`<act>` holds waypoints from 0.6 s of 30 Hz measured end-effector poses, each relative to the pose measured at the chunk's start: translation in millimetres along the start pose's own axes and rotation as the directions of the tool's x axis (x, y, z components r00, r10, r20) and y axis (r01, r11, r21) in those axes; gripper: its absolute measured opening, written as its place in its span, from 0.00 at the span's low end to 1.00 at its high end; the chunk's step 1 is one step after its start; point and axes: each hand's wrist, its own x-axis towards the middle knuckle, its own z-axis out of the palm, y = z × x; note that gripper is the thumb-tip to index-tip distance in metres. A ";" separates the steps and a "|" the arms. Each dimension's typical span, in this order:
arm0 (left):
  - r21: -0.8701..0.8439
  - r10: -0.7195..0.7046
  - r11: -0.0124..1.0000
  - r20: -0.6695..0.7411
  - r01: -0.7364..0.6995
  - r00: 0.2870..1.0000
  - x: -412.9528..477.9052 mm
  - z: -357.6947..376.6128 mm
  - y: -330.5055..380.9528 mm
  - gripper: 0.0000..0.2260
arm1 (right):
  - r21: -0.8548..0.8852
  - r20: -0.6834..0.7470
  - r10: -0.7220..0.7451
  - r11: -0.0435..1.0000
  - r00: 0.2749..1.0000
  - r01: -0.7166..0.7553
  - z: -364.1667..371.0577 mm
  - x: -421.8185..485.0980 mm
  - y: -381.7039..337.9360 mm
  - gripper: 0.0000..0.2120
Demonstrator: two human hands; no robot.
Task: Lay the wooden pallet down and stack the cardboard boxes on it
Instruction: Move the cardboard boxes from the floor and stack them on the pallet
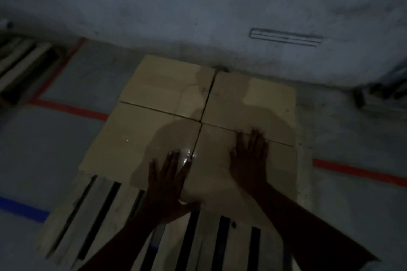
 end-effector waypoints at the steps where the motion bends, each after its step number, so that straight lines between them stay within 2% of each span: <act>1: 0.000 -0.001 1.000 0.002 0.001 1.000 0.4 -0.6 -0.5 0.56 | 0.021 -0.010 0.054 0.998 0.998 -0.054 -1.0 -1.7 -5.2 0.28; 3: 0.017 0.011 1.000 0.019 -0.011 1.000 2.4 1.9 -1.6 0.55 | 0.039 -0.001 0.113 0.993 0.994 -0.113 1.6 -4.2 -8.4 0.28; 7: 0.046 0.033 0.998 -0.037 -0.032 0.999 3.4 10.1 -0.5 0.54 | -0.014 -0.017 0.080 0.997 0.997 -0.080 6.8 -5.9 -7.4 0.27; 10: 0.023 0.092 0.996 -0.077 -0.090 0.993 15.2 13.6 -14.8 0.46 | -0.031 -0.031 0.115 0.993 0.993 -0.116 11.3 -4.5 -11.6 0.28; 11: 0.012 0.068 0.998 -0.086 -0.067 0.994 23.4 10.0 -25.2 0.44 | -0.019 -0.065 0.113 0.993 0.992 -0.114 11.6 -3.2 -10.0 0.29; 13: 0.014 -0.033 0.999 -0.191 0.037 0.981 53.0 -0.3 -61.2 0.44 | 0.001 -0.172 0.138 0.990 0.975 -0.140 6.9 3.4 -0.6 0.31; 14: 0.005 -0.104 0.994 -0.251 0.108 0.962 73.7 -10.2 -83.4 0.46 | 0.001 -0.218 0.193 0.980 0.957 -0.197 1.7 11.1 9.0 0.33; 15: -0.024 -0.198 0.980 -0.294 0.200 0.935 95.8 -20.2 -106.8 0.49 | 0.001 -0.251 0.277 0.958 0.927 -0.286 -3.4 20.3 20.3 0.36; 18: -0.170 -0.477 0.879 -0.294 0.446 0.828 152.4 -50.5 -159.4 0.54 | 0.107 -0.261 0.548 0.835 0.795 -0.540 -14.5 47.1 54.6 0.43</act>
